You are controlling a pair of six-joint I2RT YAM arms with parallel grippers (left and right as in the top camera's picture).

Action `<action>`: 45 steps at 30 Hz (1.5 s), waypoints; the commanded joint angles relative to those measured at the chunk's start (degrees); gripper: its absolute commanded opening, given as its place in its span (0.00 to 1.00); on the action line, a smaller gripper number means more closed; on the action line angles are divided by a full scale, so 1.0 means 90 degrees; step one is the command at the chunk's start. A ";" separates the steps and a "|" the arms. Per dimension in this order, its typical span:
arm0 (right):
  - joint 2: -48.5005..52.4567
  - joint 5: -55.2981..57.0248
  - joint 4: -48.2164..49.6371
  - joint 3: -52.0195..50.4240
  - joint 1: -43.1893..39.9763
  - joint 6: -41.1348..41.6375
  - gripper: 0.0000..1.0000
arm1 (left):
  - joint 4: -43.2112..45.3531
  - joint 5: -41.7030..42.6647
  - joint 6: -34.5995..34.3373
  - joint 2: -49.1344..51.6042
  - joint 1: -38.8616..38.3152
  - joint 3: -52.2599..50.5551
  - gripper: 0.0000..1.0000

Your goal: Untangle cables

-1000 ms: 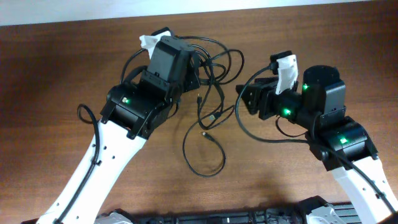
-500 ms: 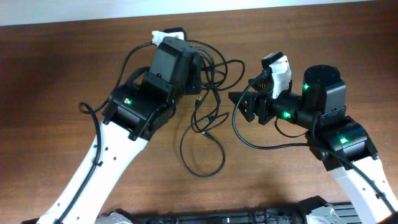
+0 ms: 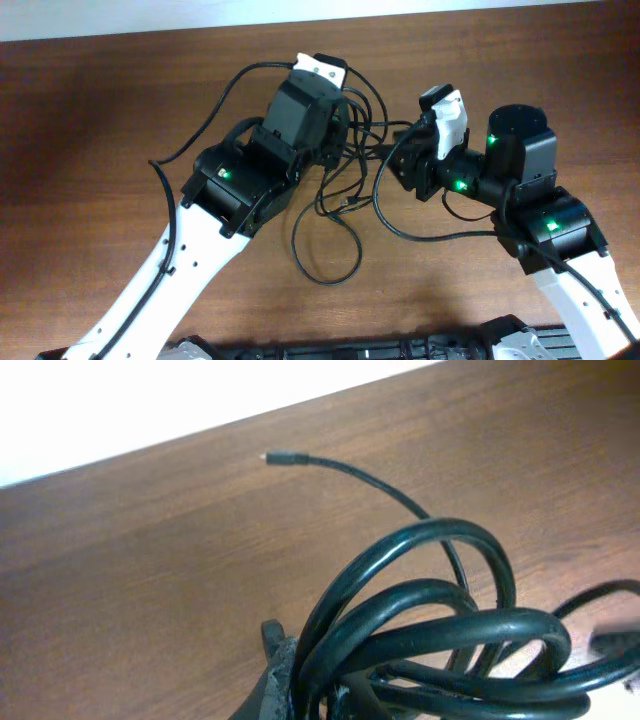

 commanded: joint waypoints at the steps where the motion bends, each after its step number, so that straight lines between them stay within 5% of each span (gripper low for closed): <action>1: -0.0090 -0.0044 0.0000 0.0075 -0.0010 -0.0044 0.32 | 0.0381 0.0777 0.0119 -0.0073 -0.0015 0.0070 0.00; 8: -0.0090 -0.0041 0.0000 0.0075 -0.0012 -0.0044 0.05 | 0.0466 0.1168 0.0121 -0.0073 -0.0015 0.0070 0.00; 16: -0.0090 -0.0036 0.0000 0.0075 -0.0012 -0.0041 0.04 | 0.0466 0.1098 0.0100 -0.0073 -0.0015 0.0070 0.00; 20: -0.0090 0.0070 0.0002 0.0075 -0.0017 -0.0012 0.04 | -0.0007 -0.0867 -0.2659 -0.0073 -0.0012 0.0070 0.00; 22: -0.0090 0.0321 0.0000 0.0075 -0.0017 0.0228 0.04 | -0.0192 -0.1139 -0.3303 -0.0073 -0.0012 0.0070 0.00; 27: -0.0090 0.1367 -0.0180 0.0075 -0.0017 0.1258 0.04 | -0.0238 -0.1122 -0.3944 -0.0073 -0.0015 0.0070 0.00; 37: -0.0087 0.2535 -0.0668 0.0075 -0.0017 0.2883 0.04 | -0.0226 -0.1100 -0.3980 -0.0073 -0.0015 0.0070 0.00; 42: -0.0087 0.2545 -0.0668 0.0075 -0.0017 0.3543 0.04 | -0.0257 -0.1066 -0.4954 -0.0073 -0.0015 0.0070 0.00; 45: -0.0087 0.2703 -0.0721 0.0075 -0.0017 0.4775 0.04 | -0.0284 -0.0865 -0.5882 -0.0073 -0.0015 0.0070 0.00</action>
